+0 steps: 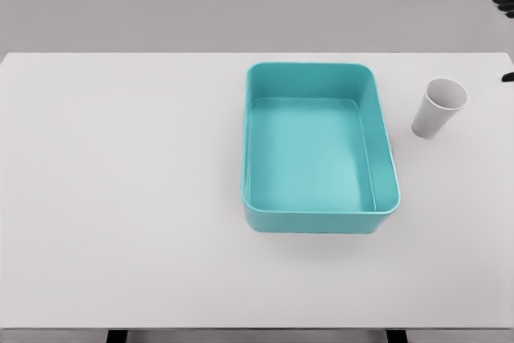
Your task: Put the paper cup into the basket with your right arm
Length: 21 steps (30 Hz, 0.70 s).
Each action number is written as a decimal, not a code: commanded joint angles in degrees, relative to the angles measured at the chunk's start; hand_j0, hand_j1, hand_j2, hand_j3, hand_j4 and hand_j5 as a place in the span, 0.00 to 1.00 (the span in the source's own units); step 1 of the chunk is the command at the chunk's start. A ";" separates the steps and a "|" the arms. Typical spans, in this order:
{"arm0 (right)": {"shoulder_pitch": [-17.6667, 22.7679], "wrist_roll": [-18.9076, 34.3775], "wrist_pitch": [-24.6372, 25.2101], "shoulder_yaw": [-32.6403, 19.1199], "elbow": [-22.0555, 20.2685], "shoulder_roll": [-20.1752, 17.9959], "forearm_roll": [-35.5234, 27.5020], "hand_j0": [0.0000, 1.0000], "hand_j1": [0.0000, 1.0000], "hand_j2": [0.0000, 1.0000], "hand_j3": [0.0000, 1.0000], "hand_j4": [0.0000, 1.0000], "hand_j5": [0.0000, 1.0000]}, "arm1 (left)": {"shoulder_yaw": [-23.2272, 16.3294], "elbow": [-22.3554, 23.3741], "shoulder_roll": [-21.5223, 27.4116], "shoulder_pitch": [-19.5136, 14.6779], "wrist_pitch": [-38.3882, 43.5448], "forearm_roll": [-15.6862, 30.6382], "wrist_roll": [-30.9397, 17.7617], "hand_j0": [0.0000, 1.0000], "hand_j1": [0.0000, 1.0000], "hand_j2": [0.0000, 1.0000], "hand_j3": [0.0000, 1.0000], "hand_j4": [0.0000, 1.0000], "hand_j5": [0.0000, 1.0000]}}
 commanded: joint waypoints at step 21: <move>1.23 -0.02 -8.28 3.44 28.03 15.21 1.12 1.00 1.00 1.00 1.00 1.00 1.00 | 0.00 0.01 0.00 0.00 0.00 0.00 -0.01 1.00 1.00 1.00 1.00 1.00 1.00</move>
